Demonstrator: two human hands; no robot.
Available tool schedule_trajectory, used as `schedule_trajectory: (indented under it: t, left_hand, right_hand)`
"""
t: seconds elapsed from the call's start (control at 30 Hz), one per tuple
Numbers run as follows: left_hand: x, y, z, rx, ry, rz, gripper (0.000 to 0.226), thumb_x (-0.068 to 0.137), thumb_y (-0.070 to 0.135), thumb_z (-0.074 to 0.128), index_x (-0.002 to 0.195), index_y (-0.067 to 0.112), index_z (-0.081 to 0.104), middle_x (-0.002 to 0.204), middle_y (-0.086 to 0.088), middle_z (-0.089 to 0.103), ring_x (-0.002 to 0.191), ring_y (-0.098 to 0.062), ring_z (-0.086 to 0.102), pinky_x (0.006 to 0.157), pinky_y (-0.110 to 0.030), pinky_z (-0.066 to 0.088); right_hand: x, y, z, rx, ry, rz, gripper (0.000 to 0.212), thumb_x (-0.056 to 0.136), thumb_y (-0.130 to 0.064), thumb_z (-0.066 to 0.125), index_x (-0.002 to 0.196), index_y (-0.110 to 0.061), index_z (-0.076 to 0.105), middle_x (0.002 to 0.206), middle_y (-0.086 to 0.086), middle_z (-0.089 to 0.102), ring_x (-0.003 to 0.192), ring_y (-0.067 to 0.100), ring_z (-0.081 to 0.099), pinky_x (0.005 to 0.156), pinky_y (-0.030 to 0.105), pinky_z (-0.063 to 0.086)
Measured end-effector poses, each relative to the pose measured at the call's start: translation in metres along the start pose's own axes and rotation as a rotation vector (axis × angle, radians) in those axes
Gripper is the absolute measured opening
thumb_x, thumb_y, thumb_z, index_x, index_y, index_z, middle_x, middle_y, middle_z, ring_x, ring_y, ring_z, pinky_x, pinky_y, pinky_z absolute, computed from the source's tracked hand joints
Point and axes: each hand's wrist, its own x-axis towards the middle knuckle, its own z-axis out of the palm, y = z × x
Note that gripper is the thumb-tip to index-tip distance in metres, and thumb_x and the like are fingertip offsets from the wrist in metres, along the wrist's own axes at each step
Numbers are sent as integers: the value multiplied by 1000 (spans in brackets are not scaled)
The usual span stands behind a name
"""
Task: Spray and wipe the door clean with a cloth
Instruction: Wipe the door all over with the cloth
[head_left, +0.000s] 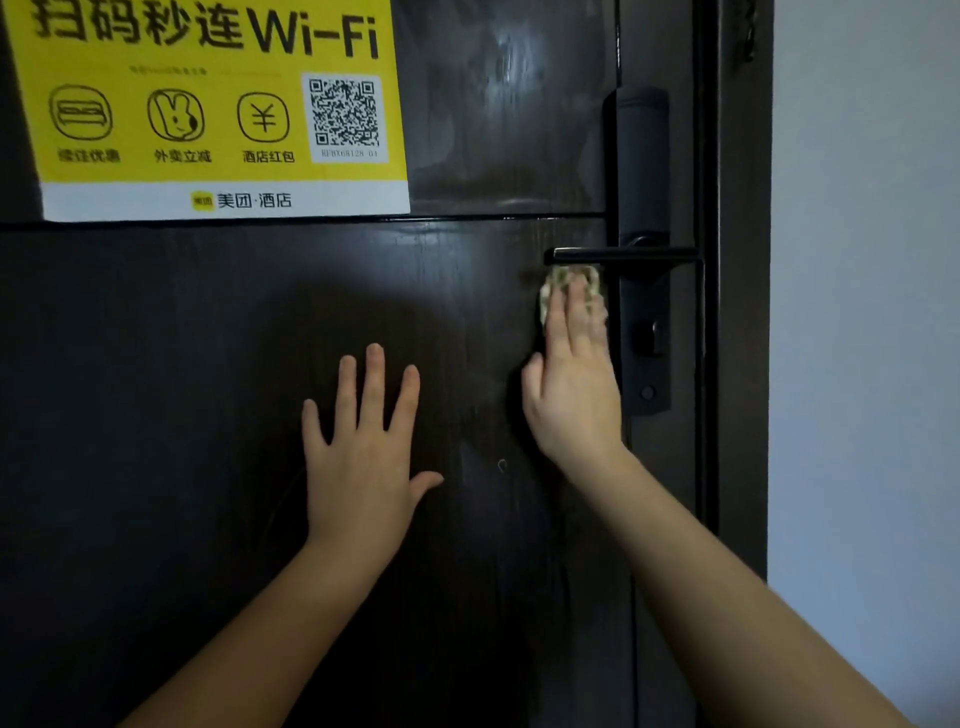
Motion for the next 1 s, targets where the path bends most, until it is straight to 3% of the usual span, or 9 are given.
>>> schedule_trajectory:
  t: [0.1,0.17,0.37,0.53,0.6,0.7,0.8,0.9,1.0]
  left_hand:
    - [-1,-11,2,-20,25,38,109,71,64,67,153,23,7,160,-11,-5,147,-31,-2,112,-56,20]
    - [-2,-20,5,15,-2,88,111,71,62,68,152,25,2,160,-9,-7,147,-30,-3,114,-55,19]
    - [-3,-20,9,16,-3,96,117,69,58,73,151,25,-4,159,-9,-10,147,-30,-5,116,-54,14]
    - [-6,-27,12,-29,19,16,128,61,64,74,152,13,0,159,-16,-7,147,-31,-2,116,-54,15]
    - [-7,-27,12,-23,-4,-14,128,67,69,65,150,9,-12,157,-16,-19,146,-30,-14,117,-52,8]
    - [-6,-22,9,-22,-7,-23,126,71,68,63,148,9,-17,155,-15,-24,144,-29,-19,117,-51,4]
    - [-6,-24,9,-44,9,-35,129,63,65,72,151,10,-5,158,-14,-13,146,-28,-9,117,-51,11]
    - [-7,-25,9,-54,1,-31,128,62,65,73,151,11,-2,158,-13,-12,147,-27,-7,117,-51,13]
    - [-7,-22,8,-48,-21,-46,126,69,66,67,150,11,-12,156,-13,-21,145,-27,-15,118,-50,9]
  right_hand:
    - [-57,3,13,-87,-137,-284,71,85,-23,36,152,-7,18,161,11,8,148,30,1,120,46,13]
    - [-102,20,15,-139,-244,-389,73,85,-23,40,153,-11,17,161,6,7,149,27,2,118,45,16]
    - [-23,-11,6,-16,-52,-87,66,90,-24,36,151,-7,21,161,11,10,148,31,6,120,44,14]
    - [-54,-3,7,-140,-224,-518,70,84,-23,39,151,-10,24,161,7,12,149,28,5,119,45,17]
    - [-39,11,-2,-145,-164,-451,69,84,-23,37,151,-9,25,160,10,15,148,28,9,118,47,21]
    - [13,-23,-7,-55,-36,-196,67,87,-26,36,151,-9,24,160,11,14,147,32,10,120,45,13]
    - [0,-60,10,-49,-102,-439,68,84,-23,45,149,-10,31,159,10,20,147,34,11,120,46,12]
    - [-35,-15,4,-140,-198,-554,69,81,-20,46,148,-11,32,158,9,22,147,28,15,120,43,16]
    - [-10,23,-11,-93,-14,-223,66,83,-20,38,147,-2,32,156,18,24,145,34,21,116,47,26]
